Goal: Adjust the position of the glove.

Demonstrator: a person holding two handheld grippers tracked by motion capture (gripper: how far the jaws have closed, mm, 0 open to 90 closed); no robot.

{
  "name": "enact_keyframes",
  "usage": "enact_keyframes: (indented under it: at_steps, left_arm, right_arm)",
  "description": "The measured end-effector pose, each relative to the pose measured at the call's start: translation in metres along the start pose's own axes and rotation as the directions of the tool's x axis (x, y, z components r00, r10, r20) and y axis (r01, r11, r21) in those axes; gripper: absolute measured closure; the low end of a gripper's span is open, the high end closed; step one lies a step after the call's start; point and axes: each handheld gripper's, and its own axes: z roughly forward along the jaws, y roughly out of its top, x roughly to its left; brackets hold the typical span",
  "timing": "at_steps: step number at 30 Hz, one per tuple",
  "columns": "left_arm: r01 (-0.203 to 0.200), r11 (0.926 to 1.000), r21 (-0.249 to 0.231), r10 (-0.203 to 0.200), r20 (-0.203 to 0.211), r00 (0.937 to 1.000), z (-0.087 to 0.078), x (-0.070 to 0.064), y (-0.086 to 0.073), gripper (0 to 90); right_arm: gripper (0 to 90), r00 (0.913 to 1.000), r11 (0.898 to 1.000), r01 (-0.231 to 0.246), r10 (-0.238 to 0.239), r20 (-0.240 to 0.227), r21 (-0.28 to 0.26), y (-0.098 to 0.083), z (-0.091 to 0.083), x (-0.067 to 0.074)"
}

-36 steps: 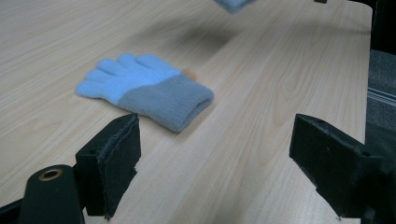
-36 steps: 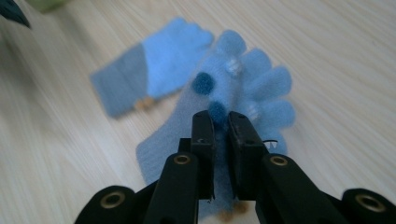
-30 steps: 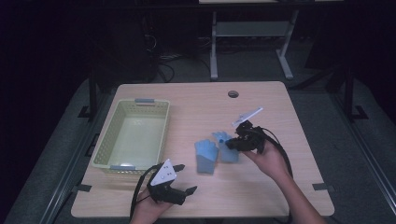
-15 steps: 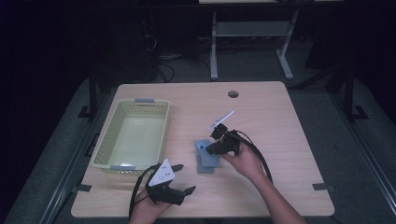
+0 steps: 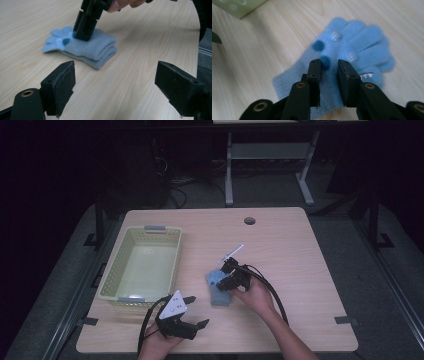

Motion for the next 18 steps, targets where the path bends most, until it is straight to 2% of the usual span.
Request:
enact_keyframes:
  at_steps: [2, 3, 5, 9, 12, 13, 14, 16, 18]
  left_arm:
    - [0.012, 0.9999, 0.004, -0.012, 0.002, 0.9999, 0.000, 0.001, -0.001, 19.3]
    - [0.012, 0.9999, 0.004, -0.012, 0.002, 0.9999, 0.000, 0.001, -0.001, 19.3]
    - [0.025, 0.9997, 0.006, -0.025, 0.000, 0.9997, 0.001, 0.002, -0.001, 19.3]
    - [0.048, 0.9988, 0.014, -0.048, 0.003, 0.9989, 0.004, 0.004, -0.001, 19.6]
    - [0.059, 0.9979, 0.026, -0.059, -0.001, 0.9983, 0.006, 0.005, -0.001, 19.8]
    - [0.081, 0.9965, 0.024, -0.081, 0.001, 0.9967, 0.007, 0.006, -0.001, 20.0]
    - [0.081, 0.9965, 0.024, -0.081, 0.001, 0.9967, 0.007, 0.006, -0.001, 20.0]
    - [0.091, 0.9956, 0.025, -0.091, -0.001, 0.9959, 0.008, 0.007, 0.000, 20.1]
    - [0.117, 0.9930, 0.017, -0.117, 0.002, 0.9931, 0.010, 0.007, 0.002, 20.4]
  right_arm:
    - [62.9, 0.9998, 1.000, -0.017, 0.017, -0.012, -0.003, -0.003, 0.003, -0.002]
    - [62.9, 0.9998, 1.000, -0.017, 0.017, -0.012, -0.003, -0.003, 0.003, -0.002]
    - [53.8, 0.9997, 1.000, -0.020, 0.020, -0.015, -0.022, -0.004, 0.001, -0.002]
    - [44.8, 0.9994, 0.998, -0.031, 0.030, -0.015, -0.055, -0.007, -0.007, -0.003]
    - [42.2, 0.9983, 0.997, -0.052, 0.050, -0.029, -0.065, -0.010, -0.009, -0.005]
    - [39.9, 0.9965, 0.994, -0.077, 0.074, -0.039, -0.076, -0.014, -0.011, -0.008]
    - [39.9, 0.9965, 0.994, -0.077, 0.074, -0.039, -0.076, -0.014, -0.011, -0.008]
    - [38.5, 0.9943, 0.991, -0.097, 0.093, -0.053, -0.091, -0.018, -0.013, -0.011]
    - [36.4, 0.9901, 0.985, -0.124, 0.116, -0.080, -0.115, -0.025, -0.018, -0.014]
